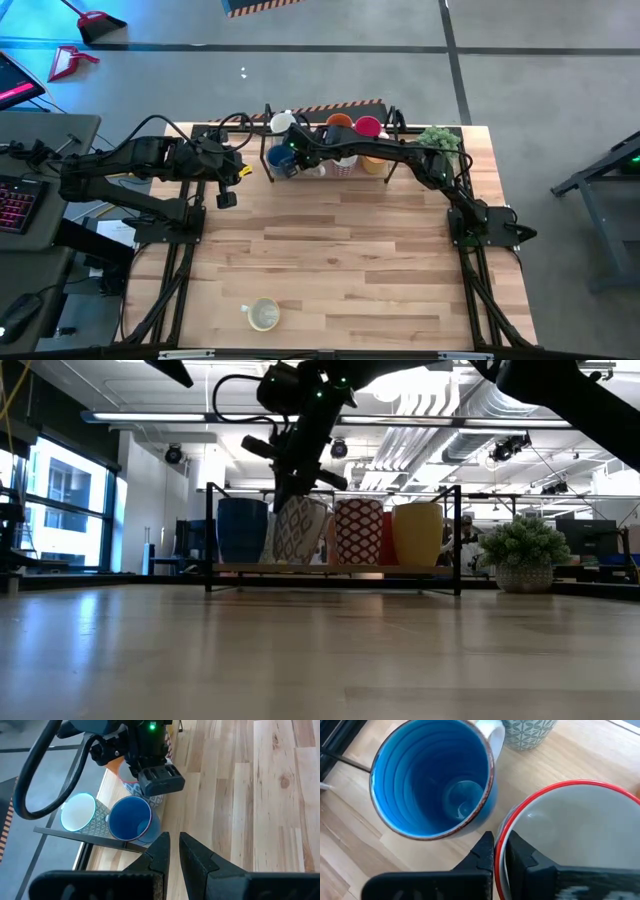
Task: Place coffee mugs
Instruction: Put the white gray mug on the shelf
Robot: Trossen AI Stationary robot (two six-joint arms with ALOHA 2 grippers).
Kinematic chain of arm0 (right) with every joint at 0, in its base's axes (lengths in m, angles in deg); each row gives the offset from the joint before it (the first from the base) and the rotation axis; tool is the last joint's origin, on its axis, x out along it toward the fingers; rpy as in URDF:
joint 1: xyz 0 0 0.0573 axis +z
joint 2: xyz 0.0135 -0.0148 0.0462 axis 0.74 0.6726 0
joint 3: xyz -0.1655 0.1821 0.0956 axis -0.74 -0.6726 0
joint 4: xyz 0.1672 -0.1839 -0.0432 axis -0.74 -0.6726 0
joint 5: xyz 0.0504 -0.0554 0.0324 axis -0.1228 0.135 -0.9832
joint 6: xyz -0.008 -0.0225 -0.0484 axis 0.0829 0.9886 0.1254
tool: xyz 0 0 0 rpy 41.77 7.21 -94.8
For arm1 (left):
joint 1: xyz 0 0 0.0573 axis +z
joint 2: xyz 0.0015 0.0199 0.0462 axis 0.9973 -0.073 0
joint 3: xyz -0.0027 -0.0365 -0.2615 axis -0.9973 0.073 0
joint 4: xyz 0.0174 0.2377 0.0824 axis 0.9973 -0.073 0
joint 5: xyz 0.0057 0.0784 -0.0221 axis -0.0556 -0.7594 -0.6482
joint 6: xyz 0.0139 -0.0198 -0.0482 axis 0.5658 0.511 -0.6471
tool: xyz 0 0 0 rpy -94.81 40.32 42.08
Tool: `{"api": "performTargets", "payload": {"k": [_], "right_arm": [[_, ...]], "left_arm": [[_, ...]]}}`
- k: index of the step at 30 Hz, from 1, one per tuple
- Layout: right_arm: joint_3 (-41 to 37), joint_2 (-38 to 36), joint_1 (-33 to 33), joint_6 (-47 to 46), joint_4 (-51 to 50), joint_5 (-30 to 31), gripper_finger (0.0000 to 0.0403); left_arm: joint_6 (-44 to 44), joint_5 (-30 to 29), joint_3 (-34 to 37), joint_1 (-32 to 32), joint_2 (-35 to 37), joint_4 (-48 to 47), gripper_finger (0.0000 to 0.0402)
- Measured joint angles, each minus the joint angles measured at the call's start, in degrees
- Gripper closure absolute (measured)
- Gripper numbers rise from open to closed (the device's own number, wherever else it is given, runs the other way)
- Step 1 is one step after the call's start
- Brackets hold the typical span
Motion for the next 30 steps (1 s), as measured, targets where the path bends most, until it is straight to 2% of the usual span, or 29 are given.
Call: {"api": "performTargets", "payload": {"k": [8, 23, 30], "right_arm": [[0.0, 0.04, -0.12, 1.11, 0.02, 0.05, 0.0397], [-0.02, 0.17, -0.66, 2.93, -0.08, 0.17, 0.0338], [-0.02, 0.17, -0.56, 3.1, 0.4, -0.4, 0.0325]], "left_arm": [[0.02, 0.0, 0.0, 0.01, 0.0, 0.01, 0.0371], [0.01, -0.02, 0.0, 0.01, 0.0, -1.03, 0.0371], [0.02, -0.02, 0.0, 0.01, 0.0, -1.03, 0.0371]]}}
